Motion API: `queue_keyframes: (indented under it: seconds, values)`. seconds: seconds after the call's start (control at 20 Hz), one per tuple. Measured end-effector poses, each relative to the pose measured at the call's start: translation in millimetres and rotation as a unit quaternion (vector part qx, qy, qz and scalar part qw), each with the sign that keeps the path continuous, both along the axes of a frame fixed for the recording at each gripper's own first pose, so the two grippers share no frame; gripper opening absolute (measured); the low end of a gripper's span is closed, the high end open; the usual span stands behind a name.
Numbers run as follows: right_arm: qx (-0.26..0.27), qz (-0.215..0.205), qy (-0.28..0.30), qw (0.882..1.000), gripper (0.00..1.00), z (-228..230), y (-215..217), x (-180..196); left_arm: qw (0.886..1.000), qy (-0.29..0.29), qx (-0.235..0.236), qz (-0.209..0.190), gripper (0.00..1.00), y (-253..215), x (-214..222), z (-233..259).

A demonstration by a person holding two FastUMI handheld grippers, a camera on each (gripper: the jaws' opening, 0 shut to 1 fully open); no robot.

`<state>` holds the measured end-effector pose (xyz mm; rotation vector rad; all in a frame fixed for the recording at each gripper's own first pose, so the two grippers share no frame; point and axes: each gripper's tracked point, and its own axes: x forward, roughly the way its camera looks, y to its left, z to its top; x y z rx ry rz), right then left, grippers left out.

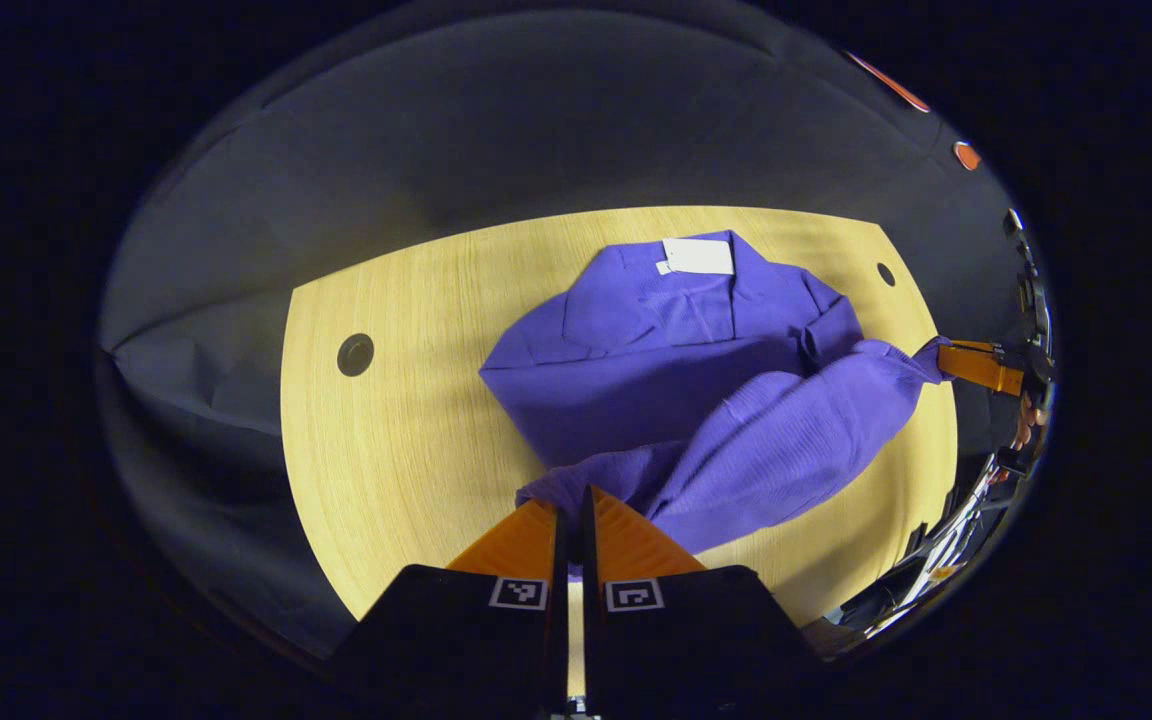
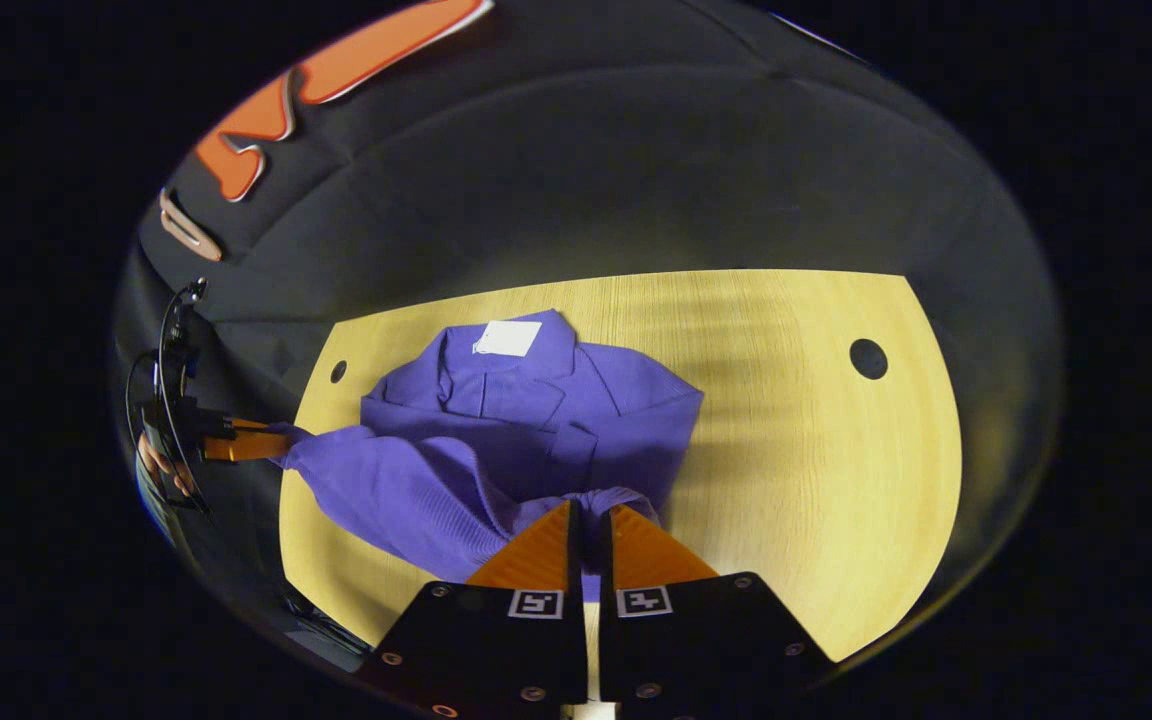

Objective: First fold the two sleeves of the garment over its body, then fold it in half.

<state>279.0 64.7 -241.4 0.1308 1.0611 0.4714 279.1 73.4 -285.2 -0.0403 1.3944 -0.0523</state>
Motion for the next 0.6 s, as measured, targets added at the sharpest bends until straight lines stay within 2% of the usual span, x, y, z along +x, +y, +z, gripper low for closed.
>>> queue_keyframes:
  seconds: [0.25, 0.45, 0.6]
  values:
    - [0.032, -0.014, 0.007, 0.999, 0.05, 0, 0, 35, 0.999, -0.038, 0.022, 0.011, 0.07, 6, 31, -5]
    - [0.040, -0.027, 0.001, 0.999, 0.05, 1, 2, 68, 0.995, -0.080, 0.019, 0.061, 0.07, 10, 74, -5]
    - [0.054, -0.045, 0.006, 0.998, 0.05, -2, 9, 93, 0.991, -0.102, 0.041, 0.083, 0.07, 25, 95, -7]
